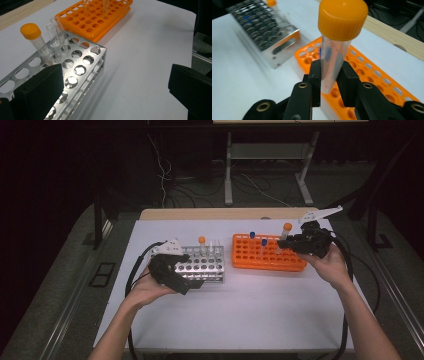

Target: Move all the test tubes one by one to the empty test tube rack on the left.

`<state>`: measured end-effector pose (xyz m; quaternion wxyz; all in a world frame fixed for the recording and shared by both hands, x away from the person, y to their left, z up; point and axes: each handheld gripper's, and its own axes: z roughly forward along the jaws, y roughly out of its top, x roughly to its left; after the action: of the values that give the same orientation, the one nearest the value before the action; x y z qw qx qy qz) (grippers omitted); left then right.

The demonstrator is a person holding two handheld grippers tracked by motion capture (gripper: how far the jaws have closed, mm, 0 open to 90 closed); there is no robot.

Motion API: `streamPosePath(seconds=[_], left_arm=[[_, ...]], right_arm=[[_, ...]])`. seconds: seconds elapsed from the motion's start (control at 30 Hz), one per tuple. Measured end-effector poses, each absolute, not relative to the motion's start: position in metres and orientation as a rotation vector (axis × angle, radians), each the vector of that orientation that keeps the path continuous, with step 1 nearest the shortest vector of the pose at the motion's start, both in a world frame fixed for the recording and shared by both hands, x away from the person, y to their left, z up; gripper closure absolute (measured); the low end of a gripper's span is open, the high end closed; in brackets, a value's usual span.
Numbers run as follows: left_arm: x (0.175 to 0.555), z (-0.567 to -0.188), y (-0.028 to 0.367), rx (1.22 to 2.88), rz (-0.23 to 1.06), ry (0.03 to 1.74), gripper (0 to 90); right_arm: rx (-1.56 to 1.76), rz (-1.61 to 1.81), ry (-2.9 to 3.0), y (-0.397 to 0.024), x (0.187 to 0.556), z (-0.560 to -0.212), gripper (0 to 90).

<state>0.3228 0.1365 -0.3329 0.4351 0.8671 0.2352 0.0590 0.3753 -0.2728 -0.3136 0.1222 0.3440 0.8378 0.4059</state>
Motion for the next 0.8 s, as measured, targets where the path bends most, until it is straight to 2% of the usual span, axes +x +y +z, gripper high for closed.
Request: streamPosePath(seconds=[0.33,0.8], left_arm=[[0.323,-0.322,0.131,2.162,0.159,0.560,0.0],[0.325,-0.307,0.122,2.198,0.165,0.512,0.3]], right_arm=[[0.847,1.175,2.558,-0.244,0.345,-0.308,73.6],[0.691,1.142,2.718,-0.188,0.333,-0.331,73.6]])
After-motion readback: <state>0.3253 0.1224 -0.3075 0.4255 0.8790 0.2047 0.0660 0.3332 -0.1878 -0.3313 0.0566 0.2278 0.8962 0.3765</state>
